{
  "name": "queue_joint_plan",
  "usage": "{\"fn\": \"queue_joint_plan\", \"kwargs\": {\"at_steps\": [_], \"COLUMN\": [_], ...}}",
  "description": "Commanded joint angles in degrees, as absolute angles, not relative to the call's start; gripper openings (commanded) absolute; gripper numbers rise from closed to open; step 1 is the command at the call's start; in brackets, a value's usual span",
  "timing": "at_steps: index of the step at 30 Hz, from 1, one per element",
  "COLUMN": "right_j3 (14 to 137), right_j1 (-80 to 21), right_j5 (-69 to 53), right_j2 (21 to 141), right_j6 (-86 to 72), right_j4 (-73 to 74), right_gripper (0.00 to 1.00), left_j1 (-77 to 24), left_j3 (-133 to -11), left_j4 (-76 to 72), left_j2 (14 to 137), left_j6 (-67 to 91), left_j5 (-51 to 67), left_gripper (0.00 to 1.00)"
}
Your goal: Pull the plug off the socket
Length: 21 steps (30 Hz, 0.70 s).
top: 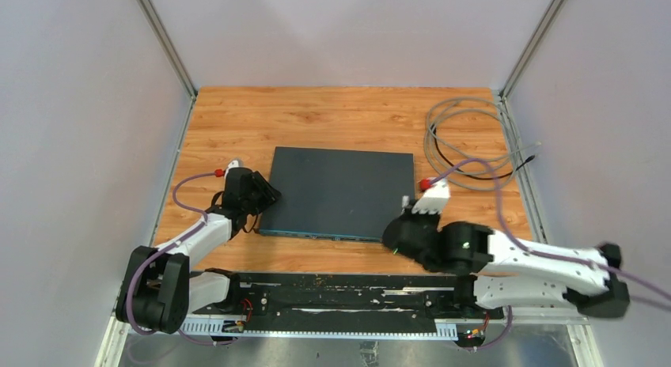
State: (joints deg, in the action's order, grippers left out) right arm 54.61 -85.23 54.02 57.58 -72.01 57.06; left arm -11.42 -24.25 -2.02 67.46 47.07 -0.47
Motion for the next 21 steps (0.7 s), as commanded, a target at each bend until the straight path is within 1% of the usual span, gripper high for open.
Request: {"fn": "queue_joint_plan", "kwargs": {"at_steps": [1,3,4,6,7,12,17,19,21], "right_j3": [45.7,42.8,42.1,41.2,41.0,41.9,40.2,40.2,39.9], "right_j1": [-58.6,-45.2,-38.9,-29.9,-27.3,-18.7,-14.2,-13.8,-13.6], "right_j5": [43.2,34.1,25.9,17.1,15.4,13.1,10.8,12.1,12.3], "right_j2": [43.7,41.8,42.7,47.4,50.4,66.2,76.1,79.0,81.0], "right_j6": [-41.7,-34.5,-31.2,-28.4,-27.1,-24.4,-23.0,-23.0,-23.3], "right_j4": [40.9,34.8,32.9,29.1,26.5,16.7,6.7,5.7,4.8], "right_gripper": [0.0,0.0,0.0,0.0,0.0,0.0,0.0,0.04,0.11], "left_j1": [-12.4,-12.4,-12.4,-12.4,-12.4,-12.4,-12.4,-12.4,-12.4], "left_j3": [-21.0,-20.1,-19.8,-19.7,-19.7,-19.3,-19.1,-19.1,-19.0], "left_j4": [3.9,3.8,4.0,5.1,5.5,6.0,6.1,6.1,6.3], "left_j2": [66.0,65.0,64.5,63.6,63.0,60.7,60.5,60.7,60.5], "left_j6": [46.9,46.8,46.5,46.0,45.9,46.4,46.4,46.3,46.0], "left_j5": [2.3,1.6,1.2,0.2,0.1,-2.1,-2.0,-1.7,-1.5], "left_gripper": [0.55,0.55,0.55,0.55,0.55,0.56,0.55,0.55,0.55]}}
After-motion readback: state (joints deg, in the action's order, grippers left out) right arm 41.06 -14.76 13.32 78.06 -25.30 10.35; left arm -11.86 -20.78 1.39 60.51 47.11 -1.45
